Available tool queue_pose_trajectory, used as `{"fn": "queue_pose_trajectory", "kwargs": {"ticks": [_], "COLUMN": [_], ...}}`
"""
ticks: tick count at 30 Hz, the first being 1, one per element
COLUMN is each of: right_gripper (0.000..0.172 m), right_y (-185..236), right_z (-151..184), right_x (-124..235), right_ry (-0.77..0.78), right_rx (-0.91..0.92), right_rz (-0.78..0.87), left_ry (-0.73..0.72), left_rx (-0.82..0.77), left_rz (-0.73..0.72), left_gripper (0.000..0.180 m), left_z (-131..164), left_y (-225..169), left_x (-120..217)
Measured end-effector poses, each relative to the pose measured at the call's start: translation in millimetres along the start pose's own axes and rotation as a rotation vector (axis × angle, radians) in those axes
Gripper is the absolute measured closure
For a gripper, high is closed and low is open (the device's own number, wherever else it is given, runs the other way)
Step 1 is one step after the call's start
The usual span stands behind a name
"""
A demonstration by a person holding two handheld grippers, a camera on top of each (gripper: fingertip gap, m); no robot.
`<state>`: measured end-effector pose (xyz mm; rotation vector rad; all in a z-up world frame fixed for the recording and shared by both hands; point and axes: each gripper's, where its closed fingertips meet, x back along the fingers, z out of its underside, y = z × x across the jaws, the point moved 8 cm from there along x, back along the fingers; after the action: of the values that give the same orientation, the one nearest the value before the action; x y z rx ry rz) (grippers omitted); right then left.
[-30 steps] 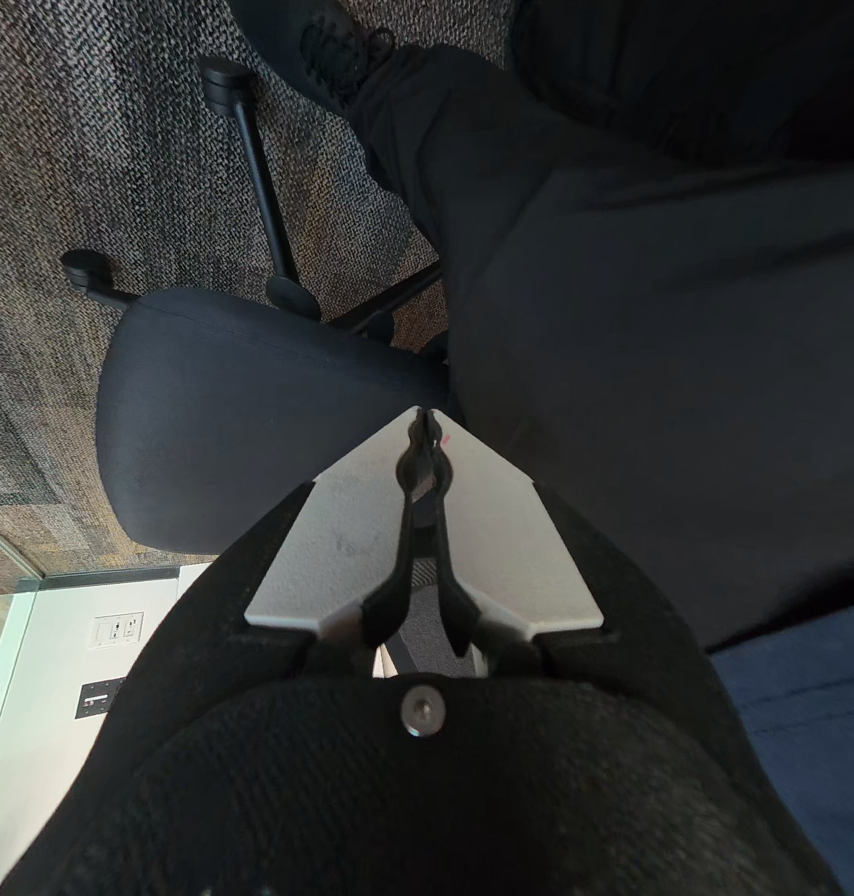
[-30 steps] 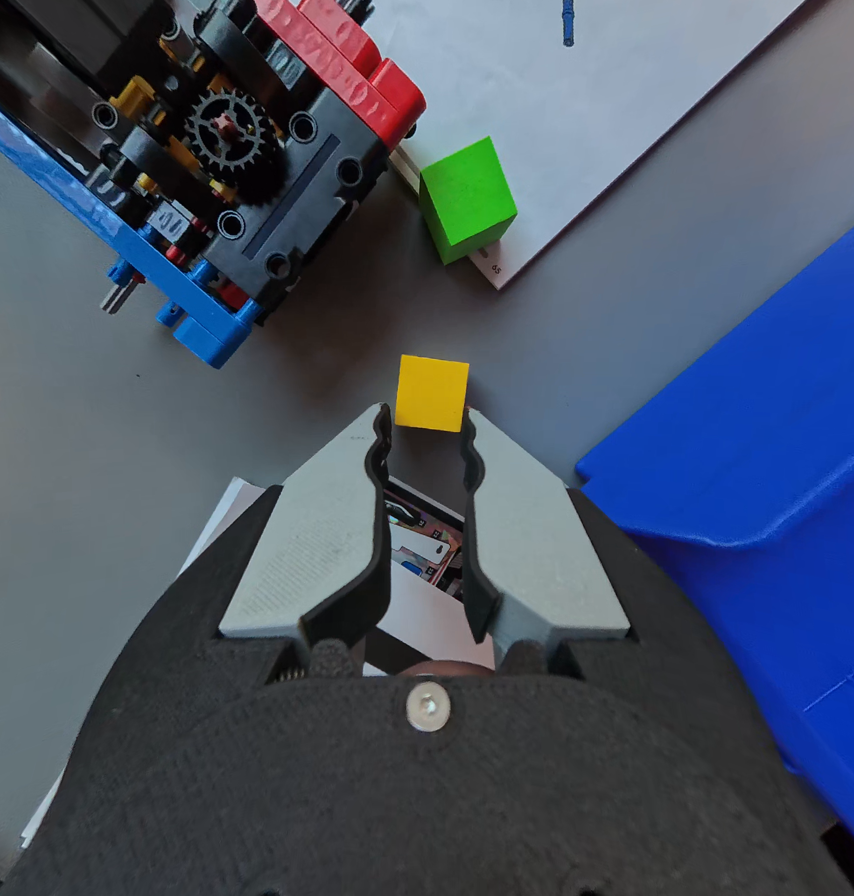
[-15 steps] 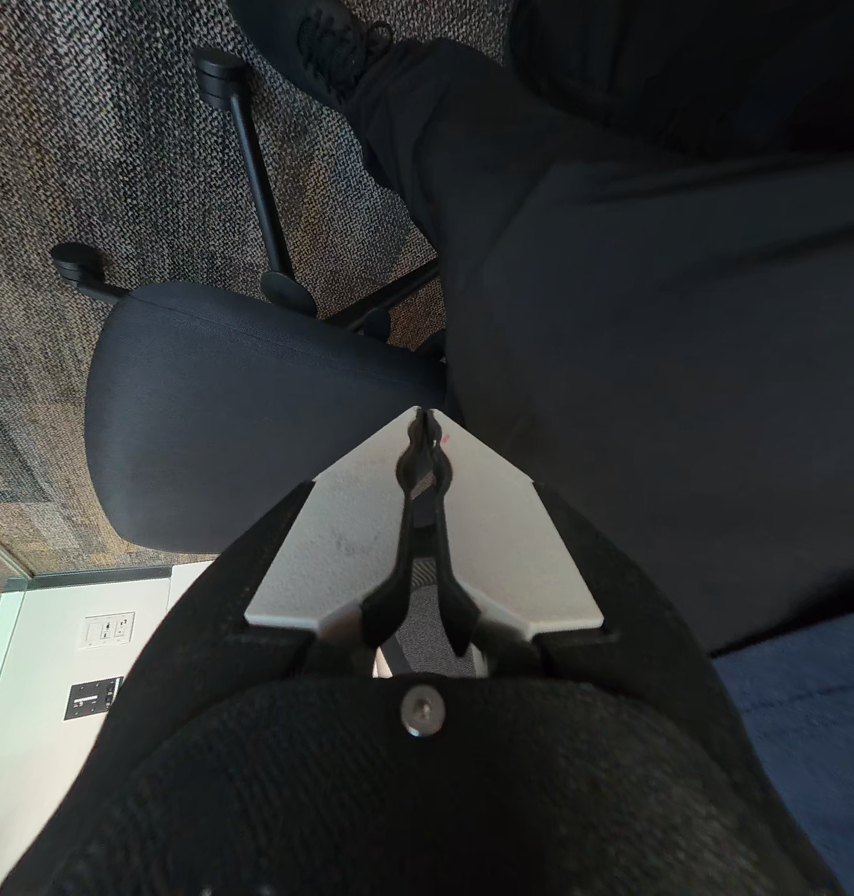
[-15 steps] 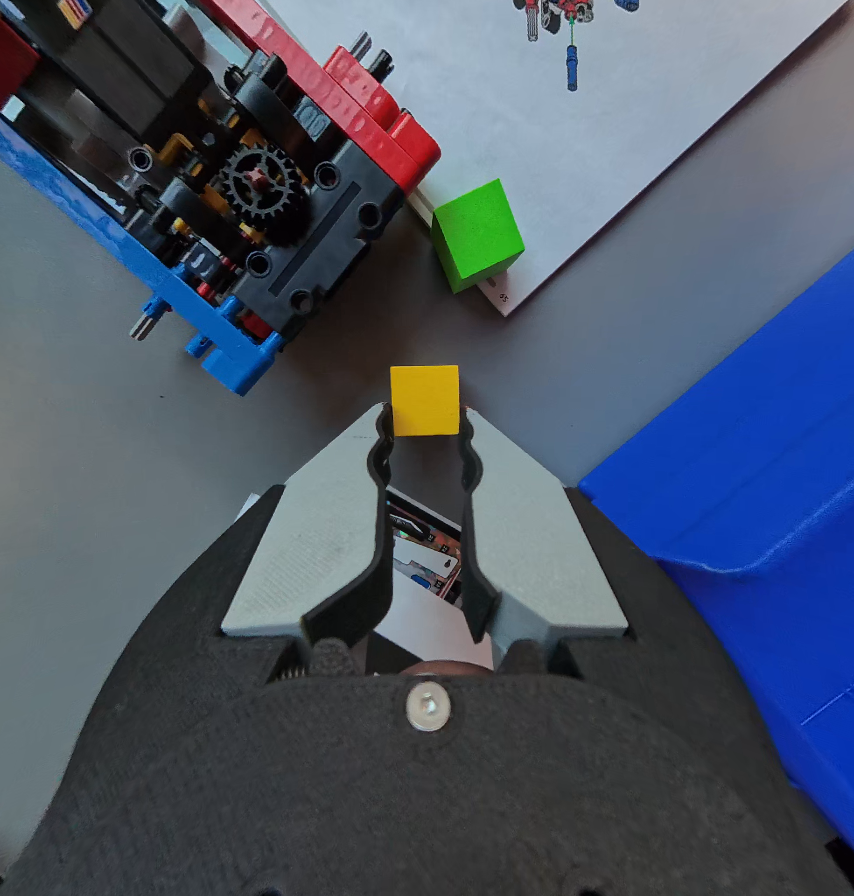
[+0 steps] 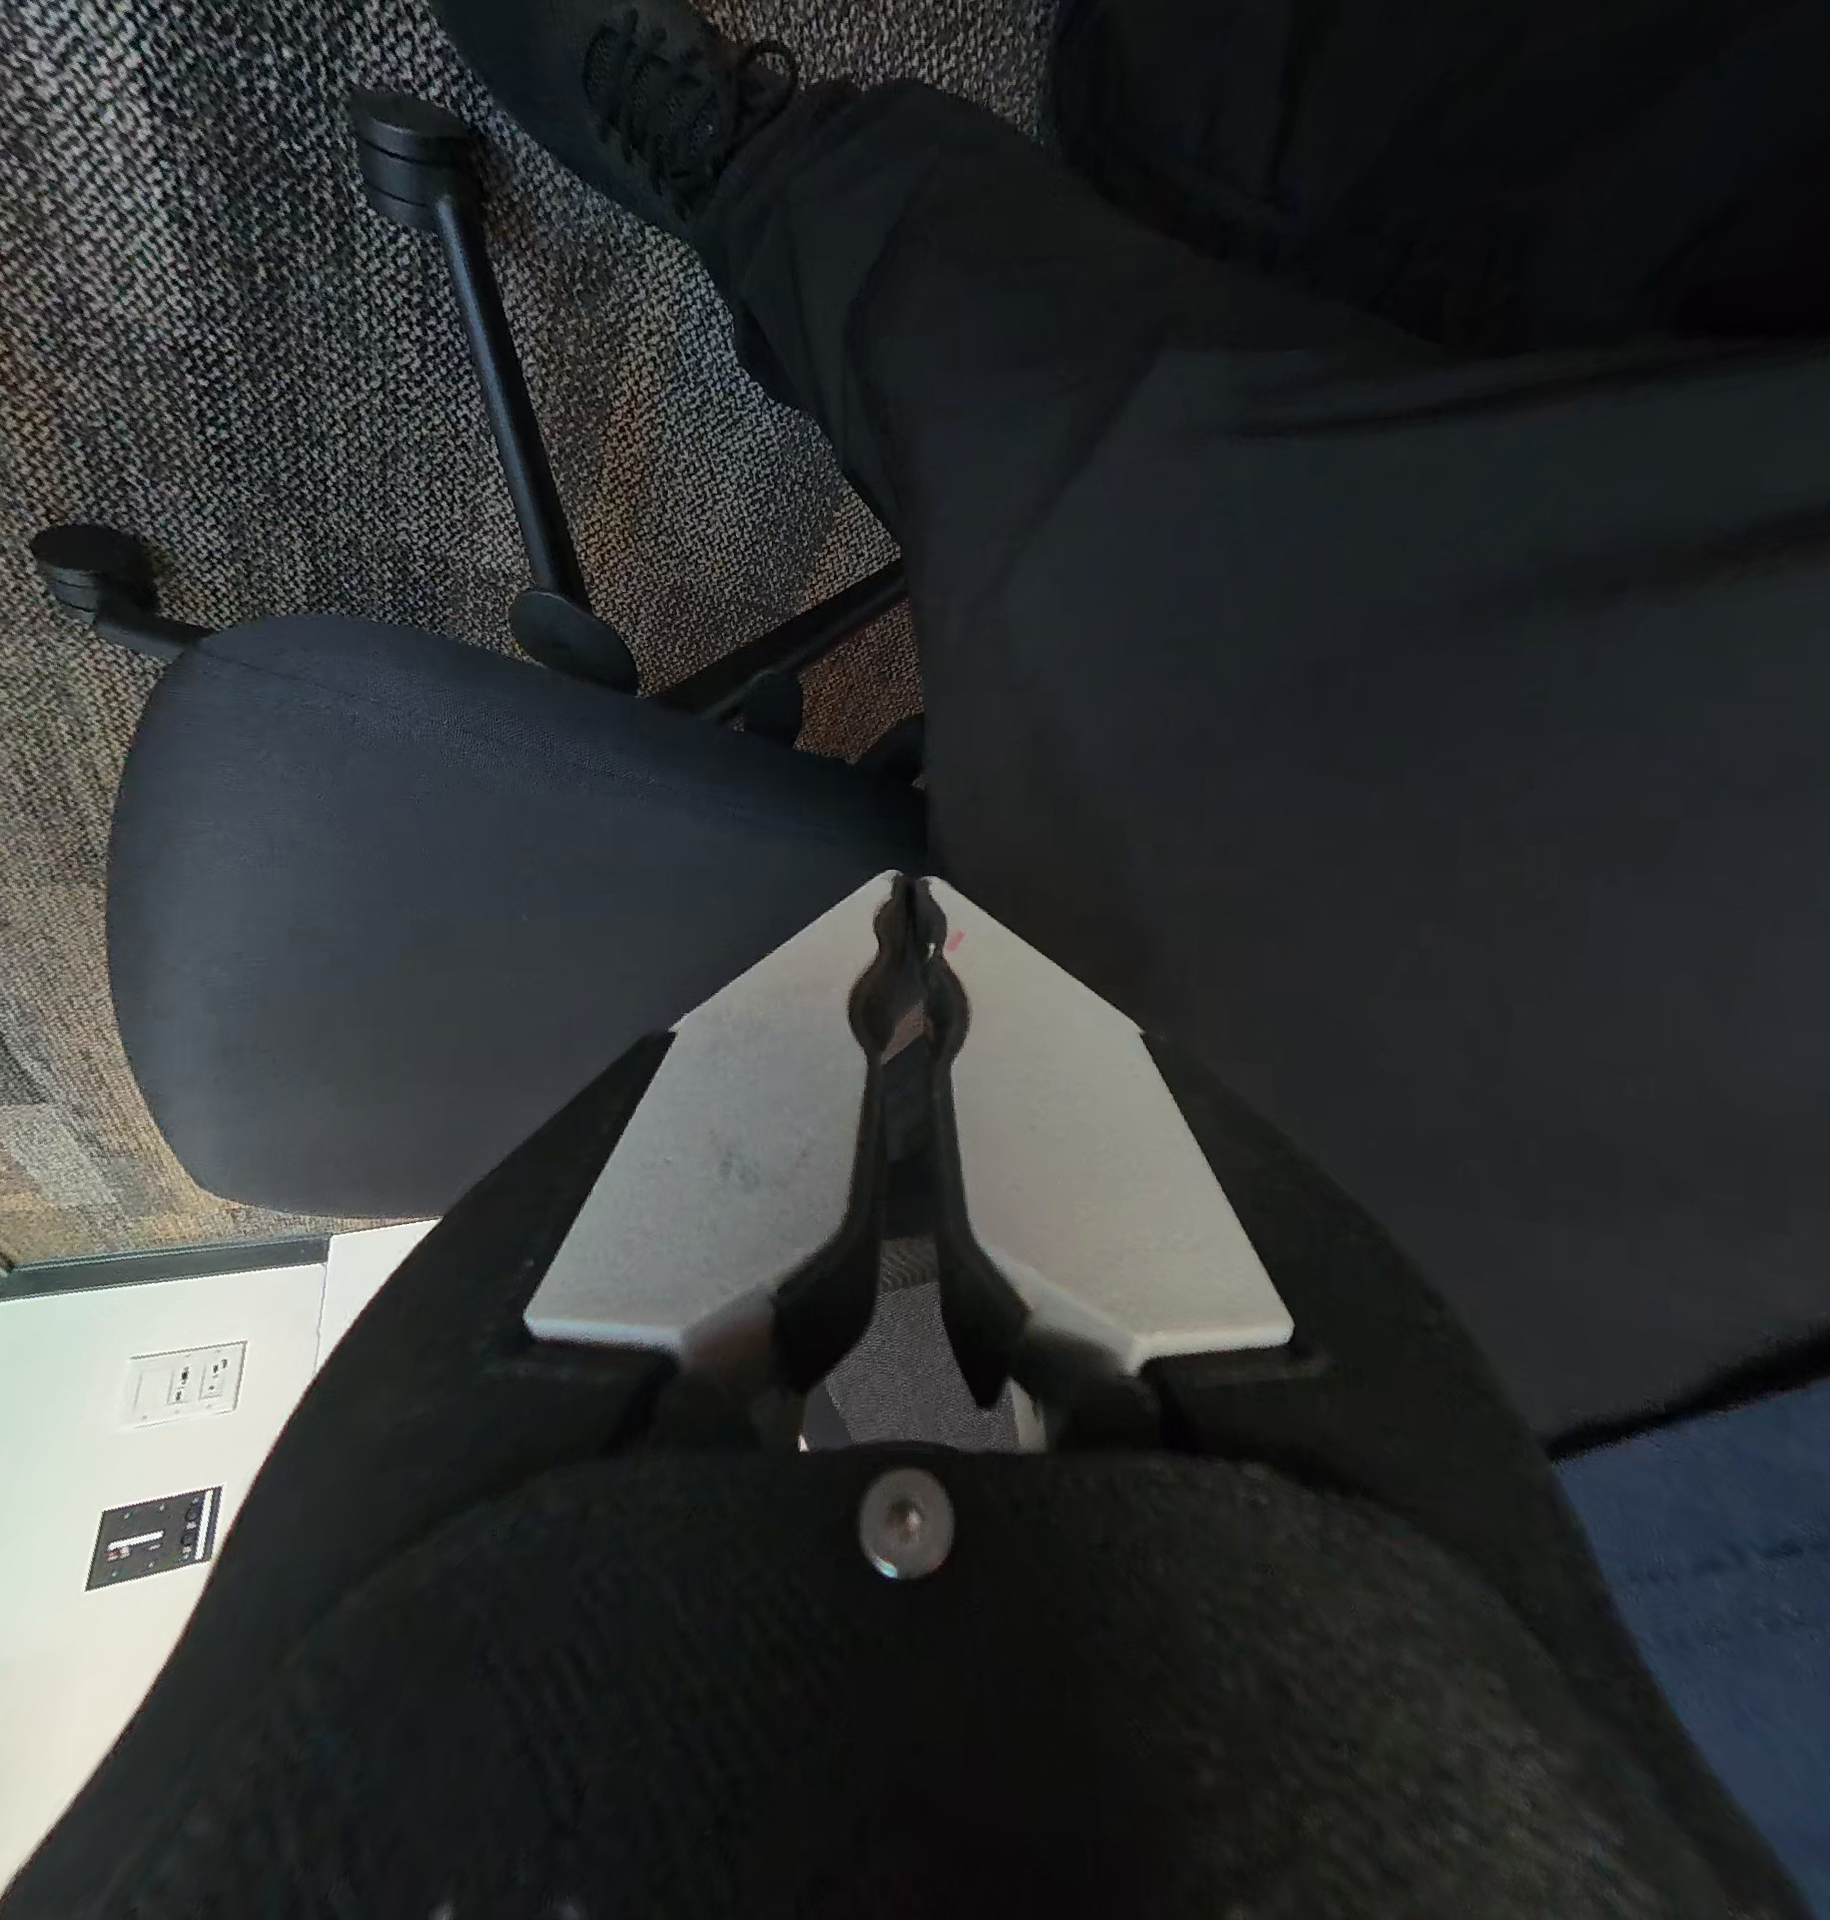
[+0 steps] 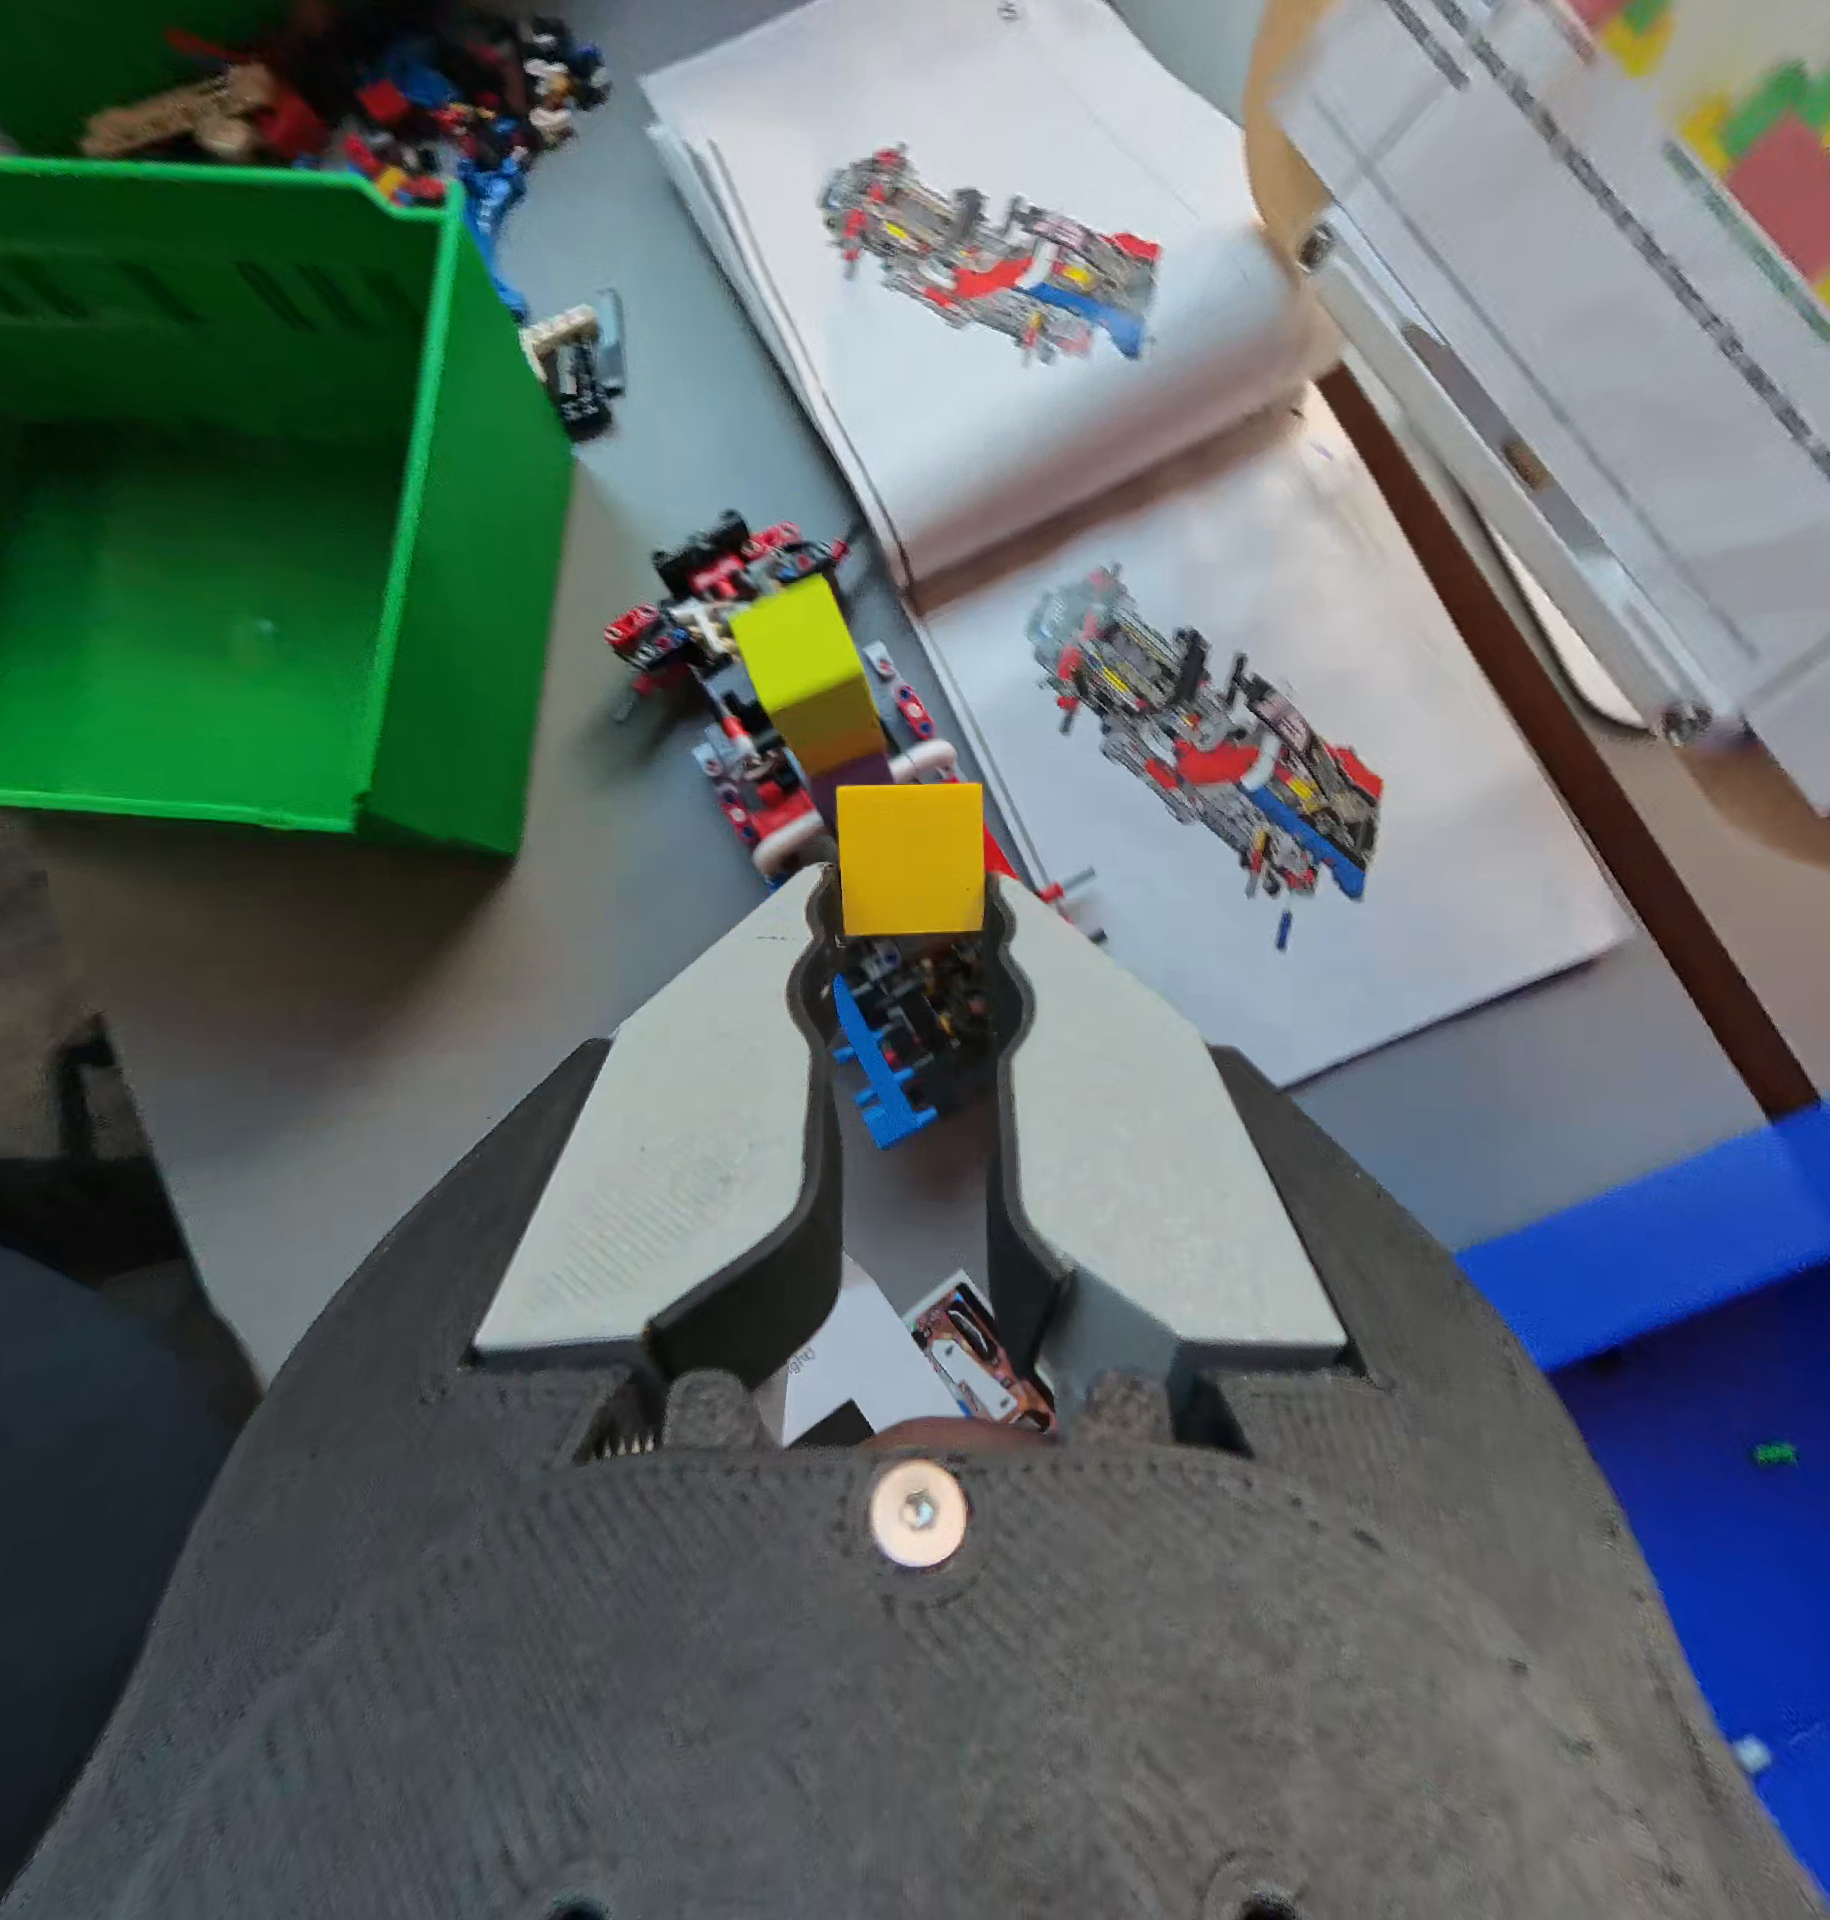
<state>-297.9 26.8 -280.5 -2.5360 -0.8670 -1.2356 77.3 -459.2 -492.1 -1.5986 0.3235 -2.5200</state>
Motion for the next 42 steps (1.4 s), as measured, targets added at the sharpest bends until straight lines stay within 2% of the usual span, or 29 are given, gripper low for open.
{"fn": "queue_pose_trajectory", "kwargs": {"ticks": [4, 8, 12, 20, 34, 42], "right_gripper": [0.148, 0.148, 0.148, 0.148, 0.148, 0.141], "right_y": [11.4, 22.7, 28.3, 28.0, 25.7, 25.8], "right_z": [-43.3, -59.1, -61.9, -59.7, -54.9, -53.6], "right_x": [-11.1, -33.1, -46.7, -51.9, -55.9, -56.4], "right_ry": [0.050, 0.150, 0.215, 0.253, 0.261, 0.258], "right_rx": [0.099, 0.218, 0.293, 0.317, 0.328, 0.323], "right_rz": [-0.068, -0.093, -0.089, -0.084, -0.074, -0.074], "left_ry": [-0.012, -0.024, -0.026, -0.002, -0.023, -0.013], "left_rx": [0.008, 0.027, 0.049, 0.077, 0.061, 0.063], "left_rz": [0.007, 0.018, 0.030, 0.036, 0.030, 0.028], "left_gripper": [0.180, 0.180, 0.180, 0.180, 0.180, 0.180], "left_z": [0.4, 3.4, 10.6, 25.3, 14.6, 16.8], "left_y": [1.7, 3.0, 3.7, 7.7, 7.1, 8.6], "left_x": [-1.2, -3.2, -7.5, -15.7, -7.2, -7.6]}}
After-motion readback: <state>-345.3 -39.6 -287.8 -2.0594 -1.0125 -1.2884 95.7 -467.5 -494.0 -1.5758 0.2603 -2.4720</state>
